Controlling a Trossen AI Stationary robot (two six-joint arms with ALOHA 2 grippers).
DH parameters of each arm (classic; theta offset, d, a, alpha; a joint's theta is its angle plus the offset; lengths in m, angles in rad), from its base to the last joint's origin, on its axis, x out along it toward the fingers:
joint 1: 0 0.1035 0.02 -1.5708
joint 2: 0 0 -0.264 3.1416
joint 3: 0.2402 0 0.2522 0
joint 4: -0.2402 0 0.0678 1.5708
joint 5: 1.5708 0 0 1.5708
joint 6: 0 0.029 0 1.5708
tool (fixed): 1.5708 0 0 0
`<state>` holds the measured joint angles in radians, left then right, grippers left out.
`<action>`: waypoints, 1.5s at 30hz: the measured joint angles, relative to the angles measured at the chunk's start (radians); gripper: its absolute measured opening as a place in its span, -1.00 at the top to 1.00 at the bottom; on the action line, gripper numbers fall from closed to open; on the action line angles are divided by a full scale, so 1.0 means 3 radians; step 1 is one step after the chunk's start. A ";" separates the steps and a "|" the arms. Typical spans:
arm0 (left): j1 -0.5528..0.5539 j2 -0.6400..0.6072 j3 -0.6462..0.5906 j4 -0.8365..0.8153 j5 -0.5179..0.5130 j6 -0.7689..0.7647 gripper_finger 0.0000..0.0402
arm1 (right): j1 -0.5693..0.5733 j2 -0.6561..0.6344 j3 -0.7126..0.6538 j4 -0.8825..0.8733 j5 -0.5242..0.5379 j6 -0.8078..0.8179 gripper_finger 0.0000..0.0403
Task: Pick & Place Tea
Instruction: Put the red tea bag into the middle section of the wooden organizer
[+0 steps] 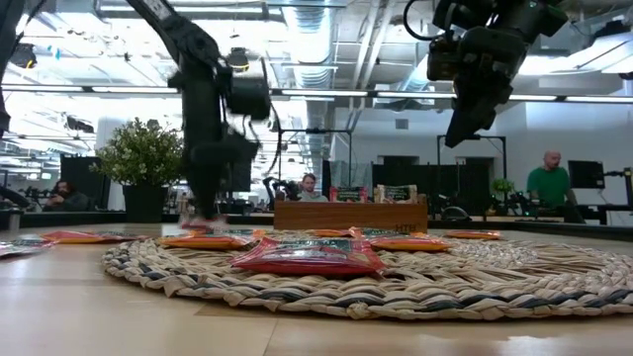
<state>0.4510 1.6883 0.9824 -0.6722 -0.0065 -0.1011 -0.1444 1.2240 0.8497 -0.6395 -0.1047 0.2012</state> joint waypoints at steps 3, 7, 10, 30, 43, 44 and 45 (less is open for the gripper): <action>-0.0075 -0.0276 0.0076 -0.0017 -0.0107 -0.0007 1.00 | -0.0004 0.0000 0.0000 0.0092 0.0000 0.0001 0.67; -0.0218 -0.0608 0.0164 -0.0038 -0.0234 -0.0068 1.00 | -0.0008 0.0000 0.0000 0.0384 0.0001 0.0001 0.67; -0.0356 -0.0799 0.0291 -0.0017 -0.0344 -0.0080 1.00 | -0.0009 0.0000 0.0000 0.0701 0.0004 0.0001 0.67; -0.1246 -0.0699 0.0689 0.1279 -0.1148 0.0378 1.00 | -0.0125 0.0025 0.0005 0.2110 0.0303 0.0018 0.67; -0.1353 -0.0506 0.0689 0.1771 -0.1420 0.0745 1.00 | -0.0146 0.0152 0.0151 0.2083 0.0257 -0.0087 0.15; -0.1353 -0.0506 0.0689 0.1788 -0.1445 0.0747 1.00 | -0.0146 0.0190 0.0163 0.2102 0.0256 -0.0086 0.12; -0.1353 -0.0506 0.0689 0.1781 -0.1462 0.0749 1.00 | -0.0146 0.0223 0.0174 0.2085 0.0256 -0.0085 0.09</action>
<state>0.0452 1.5364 1.1892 -0.1379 -0.4451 0.1238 -0.1883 1.2909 0.9020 -0.0141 -0.0280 0.1757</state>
